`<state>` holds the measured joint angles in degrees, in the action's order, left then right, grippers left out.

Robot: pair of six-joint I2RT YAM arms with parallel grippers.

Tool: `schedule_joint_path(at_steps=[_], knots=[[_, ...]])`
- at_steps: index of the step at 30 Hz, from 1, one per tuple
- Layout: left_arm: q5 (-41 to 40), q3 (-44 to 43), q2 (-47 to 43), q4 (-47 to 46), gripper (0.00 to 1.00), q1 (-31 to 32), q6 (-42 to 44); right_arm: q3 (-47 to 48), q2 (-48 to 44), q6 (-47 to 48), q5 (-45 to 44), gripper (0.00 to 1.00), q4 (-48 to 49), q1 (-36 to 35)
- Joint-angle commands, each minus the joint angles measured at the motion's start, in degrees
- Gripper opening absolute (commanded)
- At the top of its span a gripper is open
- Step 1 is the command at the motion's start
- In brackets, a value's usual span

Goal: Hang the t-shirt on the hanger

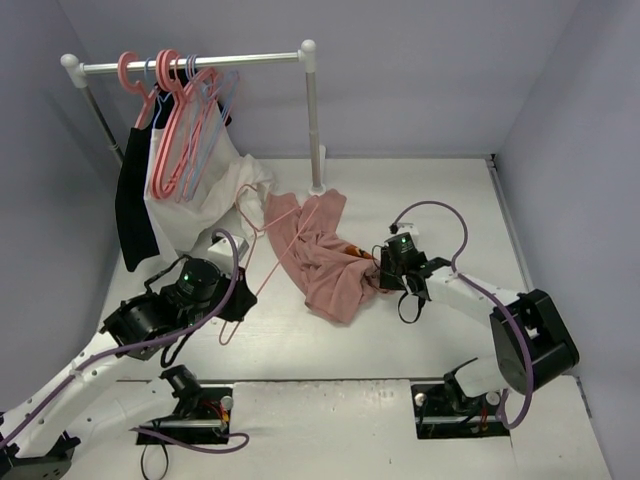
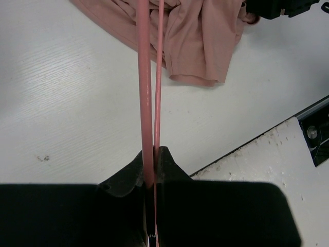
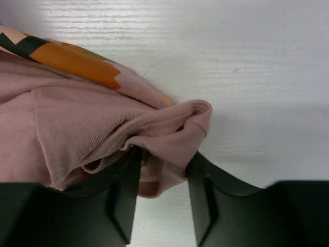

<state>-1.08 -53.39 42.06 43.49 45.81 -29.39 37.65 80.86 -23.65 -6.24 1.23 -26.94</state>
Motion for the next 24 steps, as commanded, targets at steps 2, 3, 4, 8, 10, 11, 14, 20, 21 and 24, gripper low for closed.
schedule_joint_path(at_steps=[2,3,4,8,10,11,14,20,21,24], knots=[[1.08,-0.77,2.53,-5.34,0.0,0.88,-0.23,6.9,-0.95,5.16,-2.3,0.46,1.22,0.04],[1.08,-0.84,2.75,-5.34,0.0,0.95,-0.21,7.92,-0.82,6.48,-3.79,0.47,0.65,0.04],[1.08,-0.84,3.04,-5.34,0.0,0.97,-0.15,9.26,-0.54,7.19,-4.29,0.48,0.02,0.04],[1.08,-0.79,3.06,-5.58,0.0,1.13,0.15,11.51,1.41,9.01,-6.38,0.48,-1.05,0.08],[1.08,-0.84,3.01,-5.52,0.0,1.21,0.57,11.81,1.93,9.62,-6.76,0.47,-1.05,0.14],[1.08,-0.78,2.89,-5.52,0.0,1.15,0.69,11.69,1.93,9.86,-6.7,0.46,-1.05,0.27],[1.51,-0.56,2.83,-5.49,0.0,1.15,1.02,10.69,1.6,9.97,-6.85,0.45,-2.69,0.56],[3.54,-0.06,2.41,-5.61,0.0,1.13,1.61,8.58,-0.17,10.64,-8.26,0.4,-3.07,1.71],[3.62,-0.14,2.5,-5.7,0.0,1.13,1.79,8.58,-0.27,10.74,-8.34,0.38,-2.98,1.63],[4.19,-0.23,2.72,-6.09,0.0,1.13,2.01,9.1,-0.7,11.48,-7.6,0.35,-2.98,1.71]])
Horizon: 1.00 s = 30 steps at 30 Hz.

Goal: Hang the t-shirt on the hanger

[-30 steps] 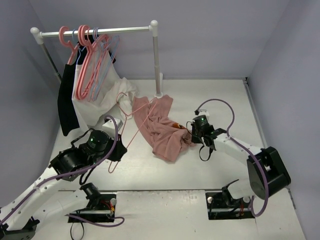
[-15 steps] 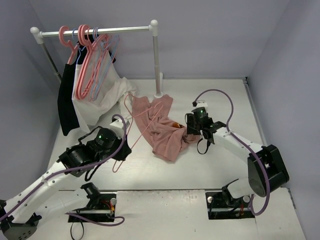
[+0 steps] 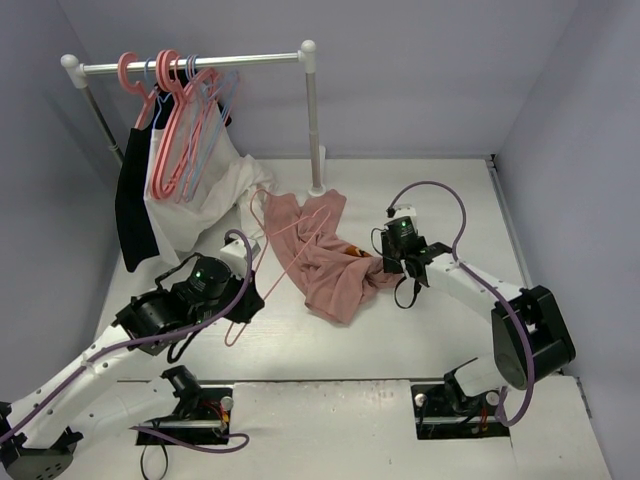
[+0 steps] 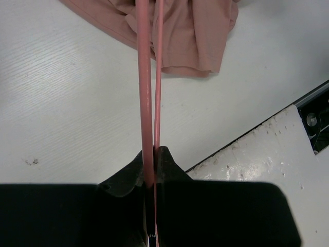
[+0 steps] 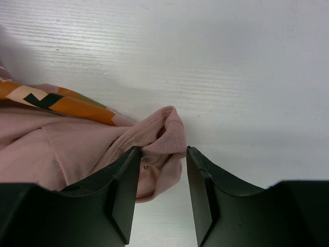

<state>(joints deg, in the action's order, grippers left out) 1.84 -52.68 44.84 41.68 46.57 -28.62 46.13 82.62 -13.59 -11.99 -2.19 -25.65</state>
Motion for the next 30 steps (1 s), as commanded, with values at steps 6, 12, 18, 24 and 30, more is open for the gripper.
schedule_joint_path(at_steps=[6,12,18,24,30], knots=[[2.34,-0.85,1.0,-4.68,0.0,0.45,1.51,1.33,-3.53,2.52,0.25,0.28,0.12,0.43],[2.64,-0.67,1.04,-5.03,0.0,0.89,2.0,0.53,-5.52,2.42,-1.36,0.28,-0.62,0.69],[2.5,-0.59,1.67,-5.14,0.0,1.04,2.34,0.72,-9.97,2.55,-0.01,0.38,-1.5,0.98],[3.28,-0.41,1.98,-5.62,0.0,1.05,2.73,0.91,-7.07,3.02,2.01,0.31,-1.85,1.92],[4.05,-0.76,2.62,-5.56,0.0,1.23,3.5,2.42,-1.97,4.52,3.45,0.38,-1.94,1.92]])
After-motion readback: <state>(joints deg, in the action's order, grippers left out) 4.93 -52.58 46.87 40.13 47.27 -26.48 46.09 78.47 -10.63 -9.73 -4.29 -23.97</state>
